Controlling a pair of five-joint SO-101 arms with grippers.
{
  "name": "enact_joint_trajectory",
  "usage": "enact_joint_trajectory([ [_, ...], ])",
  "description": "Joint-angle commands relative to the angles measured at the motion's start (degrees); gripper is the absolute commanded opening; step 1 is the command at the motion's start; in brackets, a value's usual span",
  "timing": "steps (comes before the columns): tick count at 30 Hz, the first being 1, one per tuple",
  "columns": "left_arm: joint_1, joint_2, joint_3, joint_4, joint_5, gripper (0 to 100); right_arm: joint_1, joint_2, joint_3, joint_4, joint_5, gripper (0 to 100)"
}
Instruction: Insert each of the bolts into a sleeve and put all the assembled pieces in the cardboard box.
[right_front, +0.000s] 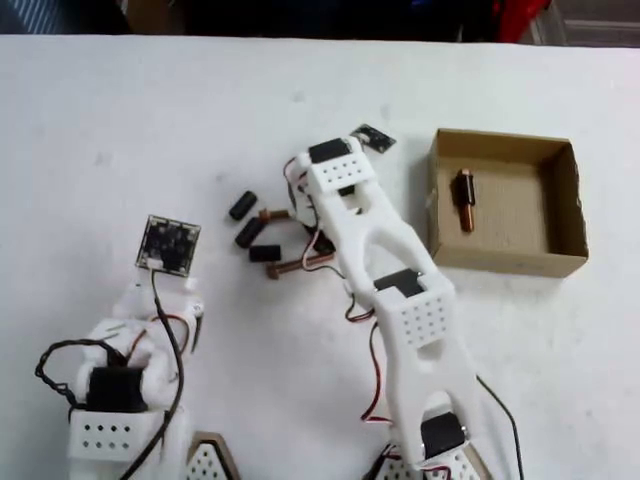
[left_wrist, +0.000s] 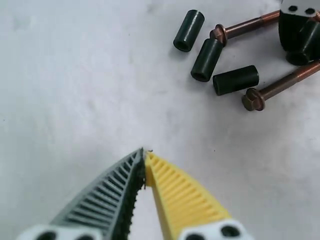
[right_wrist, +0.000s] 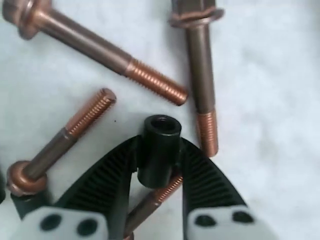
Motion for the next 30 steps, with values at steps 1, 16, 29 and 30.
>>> enact_joint_trajectory([
  [1, -0.5, -0.7, -0.6, -1.3, -0.6, 2, -0.4, -0.4, -0.6, -0.6, 6.8, 1.6],
  [16, -0.5, -0.7, -0.6, -1.5, -0.6, 2, -0.5, -9.4, -0.5, 3.2, 30.5, 1.7],
  [29, -0.4, -0.7, -0.6, -1.6, -0.6, 2, 3.2, -20.5, -0.1, 9.7, 56.6, 1.7],
  [30, -0.4, -0.7, -0.6, -1.6, -0.6, 2, 3.9, -20.9, -0.1, 10.2, 59.2, 1.7],
])
